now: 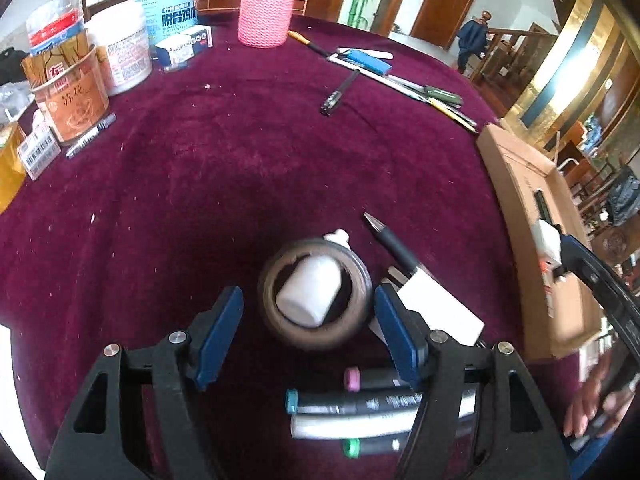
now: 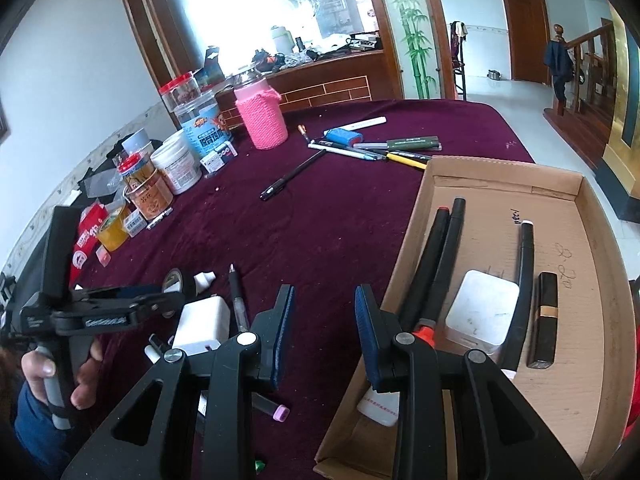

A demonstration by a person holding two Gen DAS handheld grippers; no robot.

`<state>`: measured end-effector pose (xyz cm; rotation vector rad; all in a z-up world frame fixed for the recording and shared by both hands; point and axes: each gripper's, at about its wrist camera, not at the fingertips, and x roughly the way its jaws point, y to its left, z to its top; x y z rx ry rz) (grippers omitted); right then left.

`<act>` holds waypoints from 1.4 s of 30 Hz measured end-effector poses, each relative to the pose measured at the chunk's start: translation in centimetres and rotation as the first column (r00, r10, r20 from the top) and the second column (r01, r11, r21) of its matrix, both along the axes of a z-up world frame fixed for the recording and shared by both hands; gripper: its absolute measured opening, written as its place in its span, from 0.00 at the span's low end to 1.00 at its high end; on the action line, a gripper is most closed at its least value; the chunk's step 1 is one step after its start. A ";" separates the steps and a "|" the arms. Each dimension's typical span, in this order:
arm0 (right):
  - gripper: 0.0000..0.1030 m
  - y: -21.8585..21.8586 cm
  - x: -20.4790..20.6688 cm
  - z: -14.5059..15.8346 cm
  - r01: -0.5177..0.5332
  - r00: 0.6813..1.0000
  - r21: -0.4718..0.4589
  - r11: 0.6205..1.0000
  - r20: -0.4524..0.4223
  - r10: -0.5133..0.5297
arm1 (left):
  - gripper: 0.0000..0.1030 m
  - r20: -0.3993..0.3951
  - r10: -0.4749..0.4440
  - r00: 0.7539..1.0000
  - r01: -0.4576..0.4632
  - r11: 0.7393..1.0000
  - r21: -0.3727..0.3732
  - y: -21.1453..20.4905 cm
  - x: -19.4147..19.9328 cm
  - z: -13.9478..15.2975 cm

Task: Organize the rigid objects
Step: 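Grasp the black tape roll with the left gripper while the right gripper grasps a white charger, then carry the tape roll and the white charger over the cardboard tray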

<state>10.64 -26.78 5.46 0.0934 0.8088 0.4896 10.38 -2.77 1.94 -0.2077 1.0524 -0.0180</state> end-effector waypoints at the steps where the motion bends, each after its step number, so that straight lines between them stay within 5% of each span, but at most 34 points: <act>1: 0.26 0.2 0.0 -0.1 -0.006 1.000 -0.005 1.000 -0.001 0.006 | 0.65 0.001 0.002 1.000 -0.002 1.000 0.007 0.0 0.3 -0.3; 10: 0.27 4.1 -1.2 -1.3 -0.178 0.984 -0.050 0.983 -0.036 0.176 | 0.57 0.046 -0.001 0.999 0.003 0.998 -0.056 2.6 -1.3 0.1; 16: 0.44 9.0 -2.8 -1.5 -0.292 0.955 -0.068 0.954 -0.077 0.286 | 0.58 0.077 0.027 0.997 -0.019 0.994 -0.111 4.4 -1.2 0.8; 22: 0.46 12.5 -2.0 -3.2 -0.268 0.960 -0.194 0.944 -0.136 0.245 | 0.58 0.112 0.037 0.993 -0.026 0.994 -0.102 4.6 -1.8 1.6; 28: 0.43 13.9 -1.0 -4.5 -0.241 0.963 -0.224 0.944 -0.174 0.205 | 0.58 0.123 0.026 0.992 -0.013 0.994 -0.105 4.7 -1.7 1.9; 36: 0.40 13.5 -1.3 -5.1 -0.231 0.966 -0.183 0.955 -0.156 0.204 | 0.58 0.126 0.024 0.992 -0.011 0.994 -0.109 4.6 -1.7 1.9; 42: 0.40 11.5 -1.0 -3.6 -0.220 0.966 -0.037 0.975 -0.149 0.212 | 0.58 0.148 0.016 0.989 0.002 0.993 -0.118 4.3 -1.7 2.1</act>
